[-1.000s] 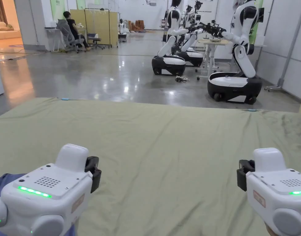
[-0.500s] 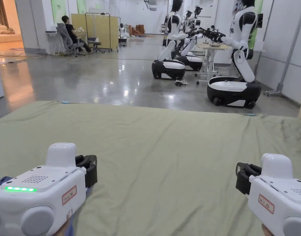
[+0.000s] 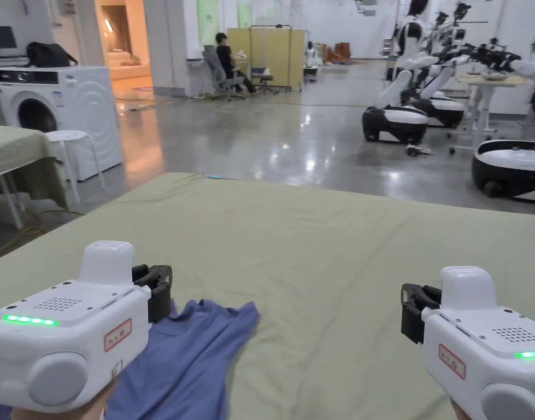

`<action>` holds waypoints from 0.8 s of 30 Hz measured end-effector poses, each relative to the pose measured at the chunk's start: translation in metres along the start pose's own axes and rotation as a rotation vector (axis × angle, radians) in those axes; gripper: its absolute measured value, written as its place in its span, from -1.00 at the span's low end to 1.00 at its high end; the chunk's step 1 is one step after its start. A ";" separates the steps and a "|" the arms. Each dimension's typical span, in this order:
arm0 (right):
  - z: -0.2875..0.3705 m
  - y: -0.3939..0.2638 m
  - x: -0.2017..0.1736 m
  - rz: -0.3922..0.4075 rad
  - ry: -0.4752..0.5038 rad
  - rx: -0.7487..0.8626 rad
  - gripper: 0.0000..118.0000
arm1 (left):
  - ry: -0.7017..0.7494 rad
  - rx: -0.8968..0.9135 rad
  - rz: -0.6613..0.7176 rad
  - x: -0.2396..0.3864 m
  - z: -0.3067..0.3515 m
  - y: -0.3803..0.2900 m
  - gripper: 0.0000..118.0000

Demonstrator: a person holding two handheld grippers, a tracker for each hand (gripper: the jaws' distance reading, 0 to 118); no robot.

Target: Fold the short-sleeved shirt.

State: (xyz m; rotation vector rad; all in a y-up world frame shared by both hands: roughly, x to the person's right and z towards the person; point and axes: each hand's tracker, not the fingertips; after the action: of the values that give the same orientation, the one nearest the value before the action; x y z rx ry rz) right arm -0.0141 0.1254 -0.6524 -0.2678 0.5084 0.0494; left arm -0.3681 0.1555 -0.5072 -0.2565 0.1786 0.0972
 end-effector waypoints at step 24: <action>-0.027 -0.023 -0.008 -0.040 0.148 -0.124 -1.00 | -0.037 -0.383 0.091 -0.076 -0.137 -0.045 0.46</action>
State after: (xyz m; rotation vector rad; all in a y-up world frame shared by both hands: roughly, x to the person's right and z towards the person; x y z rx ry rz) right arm -0.0312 0.0959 -0.6652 -0.4053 0.6477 0.0225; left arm -0.4597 0.0708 -0.6125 -0.6283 0.1339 0.2270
